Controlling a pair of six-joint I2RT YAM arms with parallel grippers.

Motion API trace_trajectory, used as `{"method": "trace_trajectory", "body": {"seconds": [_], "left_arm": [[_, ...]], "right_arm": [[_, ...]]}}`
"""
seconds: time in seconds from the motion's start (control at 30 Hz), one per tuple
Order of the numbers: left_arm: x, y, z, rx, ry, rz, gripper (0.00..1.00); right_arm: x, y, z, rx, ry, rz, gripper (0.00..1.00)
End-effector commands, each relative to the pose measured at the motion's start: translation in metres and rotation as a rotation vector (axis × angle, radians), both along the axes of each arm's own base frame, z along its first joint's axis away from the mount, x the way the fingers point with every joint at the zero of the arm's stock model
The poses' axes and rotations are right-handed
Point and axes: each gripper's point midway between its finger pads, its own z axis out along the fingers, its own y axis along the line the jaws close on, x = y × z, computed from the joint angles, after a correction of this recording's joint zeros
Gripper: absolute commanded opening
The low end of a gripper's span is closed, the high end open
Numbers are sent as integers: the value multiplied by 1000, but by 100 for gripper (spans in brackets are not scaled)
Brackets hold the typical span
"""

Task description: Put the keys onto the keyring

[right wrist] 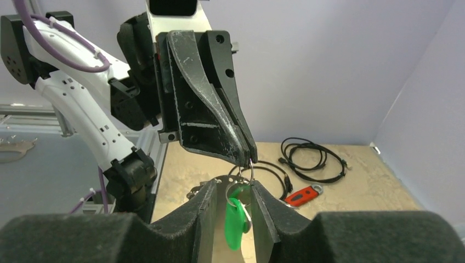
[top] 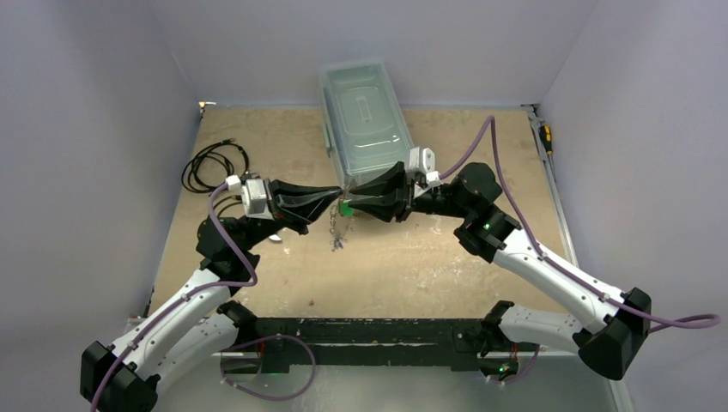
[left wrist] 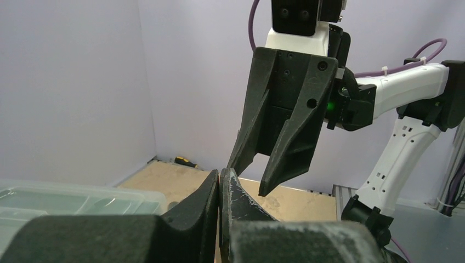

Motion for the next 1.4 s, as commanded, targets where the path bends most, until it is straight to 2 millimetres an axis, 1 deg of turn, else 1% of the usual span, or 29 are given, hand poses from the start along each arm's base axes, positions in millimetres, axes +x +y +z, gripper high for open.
{"method": "trace_trajectory", "body": {"seconds": [0.0,0.5,0.53,0.7,0.87,0.93,1.0,1.07,1.2,1.23,1.27,1.33,1.37], "left_arm": [[-11,6,26,-62,-71,-15,0],[-13,5,26,-70,-71,-31,0],[-13,5,26,-70,-71,-31,0],[-13,6,26,-73,-71,-31,0],[-14,6,26,-75,-70,-33,0],[-14,6,26,-77,-73,-33,0],[-14,6,26,-77,-71,-33,0],[-14,6,27,-78,-74,-32,0],[-14,7,27,-81,-73,-29,0],[-14,7,26,-80,-72,-30,1],[-15,7,25,-78,-73,-27,7],[-14,7,24,-69,-75,-21,26],[-13,7,23,-59,-75,-15,34]], "right_arm": [[-4,-2,23,63,-44,15,31],[4,7,20,75,-10,17,29],[5,8,20,75,-9,17,28],[4,10,19,76,-6,31,16],[6,13,18,74,-1,37,14],[7,14,18,75,-1,40,11],[6,15,18,76,-4,47,5],[3,14,20,79,-15,64,0],[-10,11,23,79,-39,112,0],[-12,10,23,75,-40,118,0],[-13,9,24,67,-46,117,0],[-11,7,22,32,-63,101,0],[-7,6,21,8,-72,71,0]]}}
